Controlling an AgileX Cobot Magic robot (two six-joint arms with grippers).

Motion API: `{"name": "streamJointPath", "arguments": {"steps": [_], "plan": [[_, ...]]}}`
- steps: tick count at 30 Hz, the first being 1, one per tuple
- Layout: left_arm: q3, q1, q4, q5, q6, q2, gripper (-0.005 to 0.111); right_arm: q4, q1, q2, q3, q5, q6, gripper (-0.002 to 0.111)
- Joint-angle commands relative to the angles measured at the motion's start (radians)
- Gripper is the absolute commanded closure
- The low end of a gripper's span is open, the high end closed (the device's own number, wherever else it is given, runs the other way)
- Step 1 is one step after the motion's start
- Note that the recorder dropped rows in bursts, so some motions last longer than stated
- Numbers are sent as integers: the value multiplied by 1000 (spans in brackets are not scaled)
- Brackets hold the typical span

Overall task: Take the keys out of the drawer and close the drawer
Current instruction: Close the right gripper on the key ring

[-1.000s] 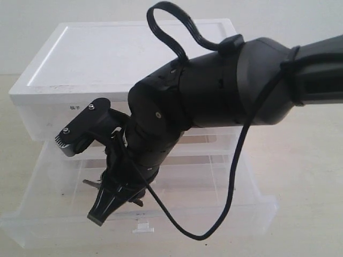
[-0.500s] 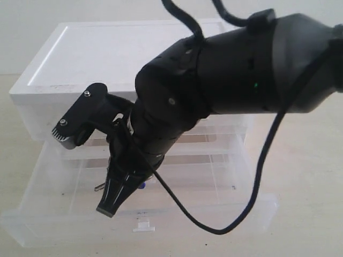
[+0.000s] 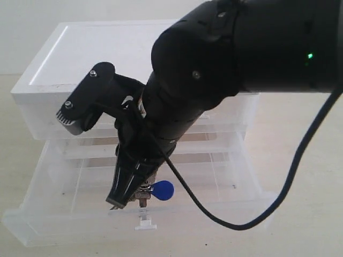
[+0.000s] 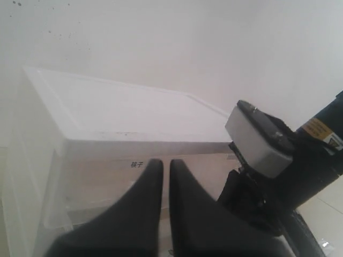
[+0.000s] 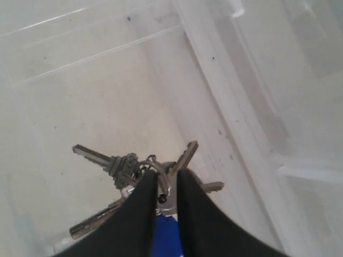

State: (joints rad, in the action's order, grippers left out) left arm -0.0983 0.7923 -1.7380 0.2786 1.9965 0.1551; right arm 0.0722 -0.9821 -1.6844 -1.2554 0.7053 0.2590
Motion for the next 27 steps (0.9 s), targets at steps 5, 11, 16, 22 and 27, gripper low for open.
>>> {"name": "streamJointPath", "arguments": {"steps": [5,11,16,22,27], "plan": [[3,-3,-6,5,-7,-2,102,-23,8,-96,-3,34,-45,43],[3,-3,-6,3,-7,-2,102,42,8,-170,-3,-15,-170,44],[3,-3,-6,2,-7,-2,102,112,8,-189,-3,0,-194,103],[3,-3,-6,2,-7,-2,102,248,6,-151,-3,-6,-235,109],[3,-3,-6,4,-7,-2,102,259,4,-55,-3,-35,-241,109]]}}
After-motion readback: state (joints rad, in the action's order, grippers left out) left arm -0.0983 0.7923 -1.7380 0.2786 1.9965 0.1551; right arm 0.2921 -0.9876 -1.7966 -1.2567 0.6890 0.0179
